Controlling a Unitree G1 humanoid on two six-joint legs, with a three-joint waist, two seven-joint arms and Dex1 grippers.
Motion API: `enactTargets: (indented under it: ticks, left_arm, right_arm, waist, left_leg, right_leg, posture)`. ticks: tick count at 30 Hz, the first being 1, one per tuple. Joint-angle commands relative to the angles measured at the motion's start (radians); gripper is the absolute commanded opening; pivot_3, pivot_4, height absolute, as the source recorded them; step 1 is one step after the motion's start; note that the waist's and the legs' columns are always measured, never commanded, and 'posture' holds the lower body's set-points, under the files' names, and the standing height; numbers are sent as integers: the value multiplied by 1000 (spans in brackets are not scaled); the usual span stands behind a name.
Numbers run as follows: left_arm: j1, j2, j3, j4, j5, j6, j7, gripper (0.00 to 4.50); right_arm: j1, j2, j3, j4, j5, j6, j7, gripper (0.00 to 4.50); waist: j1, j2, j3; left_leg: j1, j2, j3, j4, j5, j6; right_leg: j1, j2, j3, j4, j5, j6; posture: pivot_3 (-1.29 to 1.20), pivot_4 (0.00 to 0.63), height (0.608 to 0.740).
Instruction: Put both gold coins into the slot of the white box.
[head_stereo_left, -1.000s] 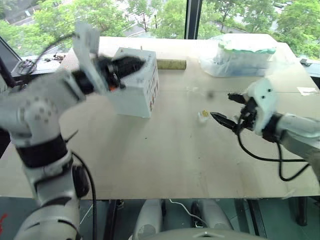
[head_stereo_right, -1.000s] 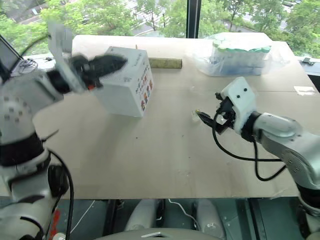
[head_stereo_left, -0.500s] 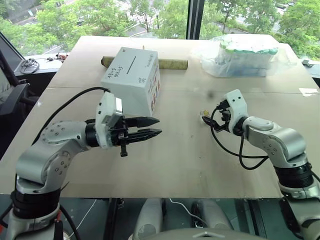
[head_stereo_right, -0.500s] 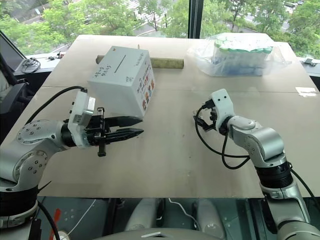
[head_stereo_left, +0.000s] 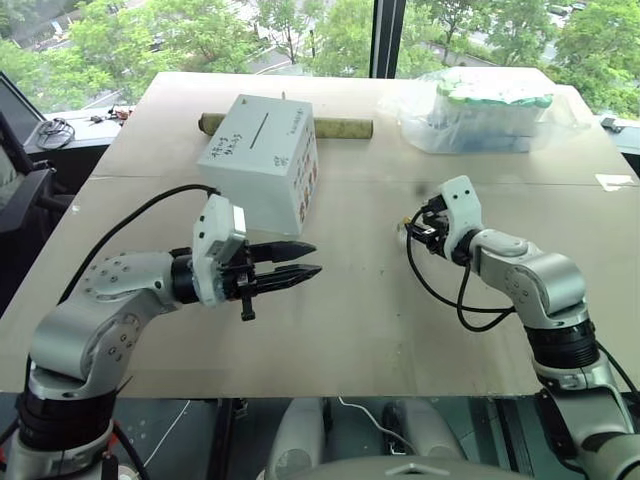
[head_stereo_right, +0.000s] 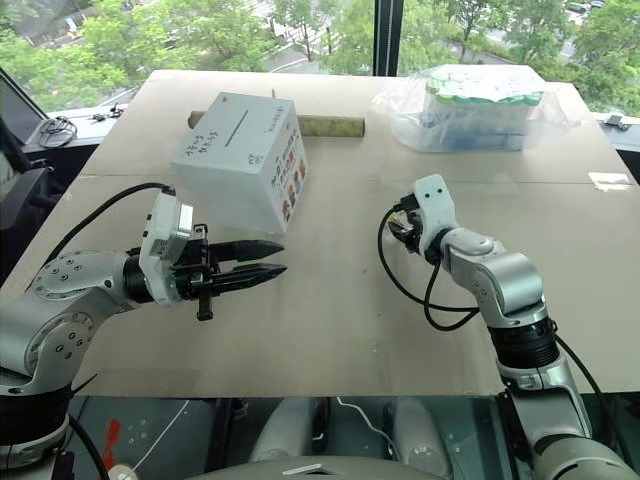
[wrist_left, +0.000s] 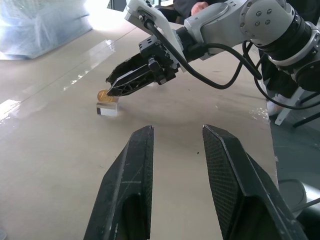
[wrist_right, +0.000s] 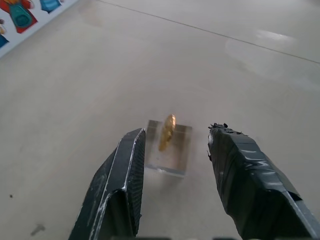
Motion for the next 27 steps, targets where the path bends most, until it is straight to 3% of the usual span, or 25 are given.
enactTargets:
  ticks: [1, 16, 19, 22, 27]
  left_arm:
    - [-3, 14, 13, -39, -17, -22, 5, 1550]
    - [8, 21, 8, -45, -14, -40, 16, 1550]
    - [13, 22, 11, -50, -18, -40, 22, 1550]
    - [19, 25, 14, -54, -19, -41, 27, 1550]
    - [30, 28, 21, -62, -24, -40, 37, 1550]
  right_arm:
    - [-23, 7, -19, -7, -18, -15, 10, 2179]
    - [-55, 41, -17, 71, -71, -52, 60, 2179]
    - [-60, 48, -15, 85, -78, -59, 68, 1325]
    - [-64, 53, -12, 98, -88, -67, 77, 71]
    - [-63, 58, -13, 100, -96, -67, 94, 71]
  waist:
    - [0, 0, 0]
    - [-1, 0, 0]
    - [-1, 0, 0]
    - [-2, 0, 0]
    - [-1, 0, 0]
  left_leg:
    - [0, 0, 0, 0, 0, 0]
    - [0, 0, 0, 0, 0, 0]
    - [0, 0, 0, 0, 0, 0]
    - [0, 0, 0, 0, 0, 0]
    - [0, 0, 0, 0, 0, 0]
  right_leg:
    - [0, 0, 0, 0, 0, 0]
    - [0, 0, 0, 0, 0, 0]
    - [0, 0, 0, 0, 0, 0]
    - [0, 0, 0, 0, 0, 0]
    - [0, 0, 0, 0, 0, 0]
  posture:
    - [0, 150, 740]
    - [0, 150, 740]
    - [0, 150, 740]
    - [0, 150, 740]
    - [0, 150, 740]
